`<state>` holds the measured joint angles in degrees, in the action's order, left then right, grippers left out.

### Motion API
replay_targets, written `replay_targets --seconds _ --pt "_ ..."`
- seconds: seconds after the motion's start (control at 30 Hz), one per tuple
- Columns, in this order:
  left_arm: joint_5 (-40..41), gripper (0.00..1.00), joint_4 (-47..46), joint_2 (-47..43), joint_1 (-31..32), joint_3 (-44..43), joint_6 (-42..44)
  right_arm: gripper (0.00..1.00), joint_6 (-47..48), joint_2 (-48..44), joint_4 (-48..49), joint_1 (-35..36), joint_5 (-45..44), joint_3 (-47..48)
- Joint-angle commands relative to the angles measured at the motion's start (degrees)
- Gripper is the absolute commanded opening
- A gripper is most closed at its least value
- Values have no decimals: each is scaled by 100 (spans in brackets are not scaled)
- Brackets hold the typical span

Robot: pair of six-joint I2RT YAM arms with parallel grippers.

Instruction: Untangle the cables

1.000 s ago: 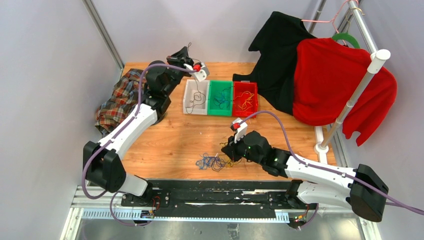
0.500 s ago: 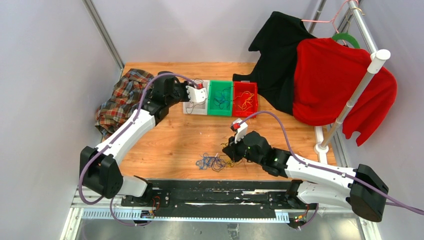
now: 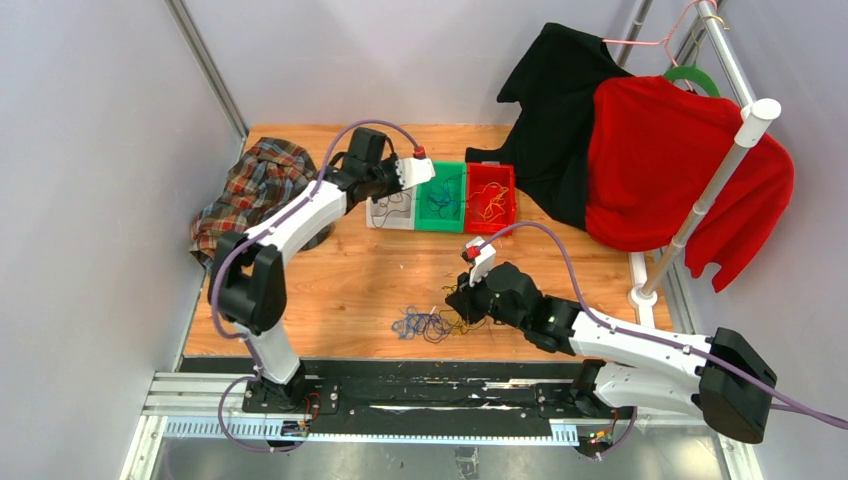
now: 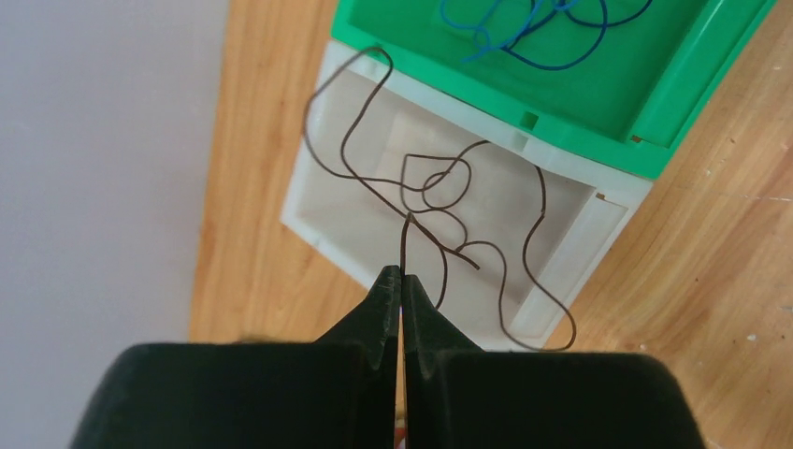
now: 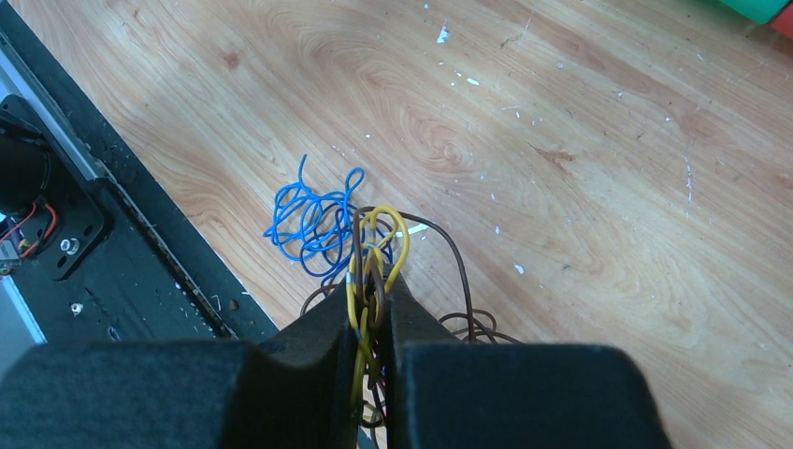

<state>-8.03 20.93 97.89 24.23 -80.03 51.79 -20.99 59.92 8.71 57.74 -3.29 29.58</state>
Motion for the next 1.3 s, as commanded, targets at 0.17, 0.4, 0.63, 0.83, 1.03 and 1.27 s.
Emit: replay_targets --seconds 0.17,0.4,0.63,0.83,1.03,1.27 --pt "974 1 -945 1090 21 -90 -135 2 -138 143 155 -121 -142 168" --pt "760 44 -373 1258 -3 -506 -597 2 -136 238 176 -200 -44 201" --pt "-821 90 1057 98 -193 -781 -1070 1 -210 260 208 -322 114 269" --pt "-2738 99 2377 -1087 -18 -207 -1015 1 -366 117 394 -537 466 308" --pt "-3000 96 2586 -1500 699 618 -1378 1 -353 22 281 -614 407 391" --pt "-2241 94 2591 -1262 1336 1529 -926 1 -317 -334 -150 -811 134 158"
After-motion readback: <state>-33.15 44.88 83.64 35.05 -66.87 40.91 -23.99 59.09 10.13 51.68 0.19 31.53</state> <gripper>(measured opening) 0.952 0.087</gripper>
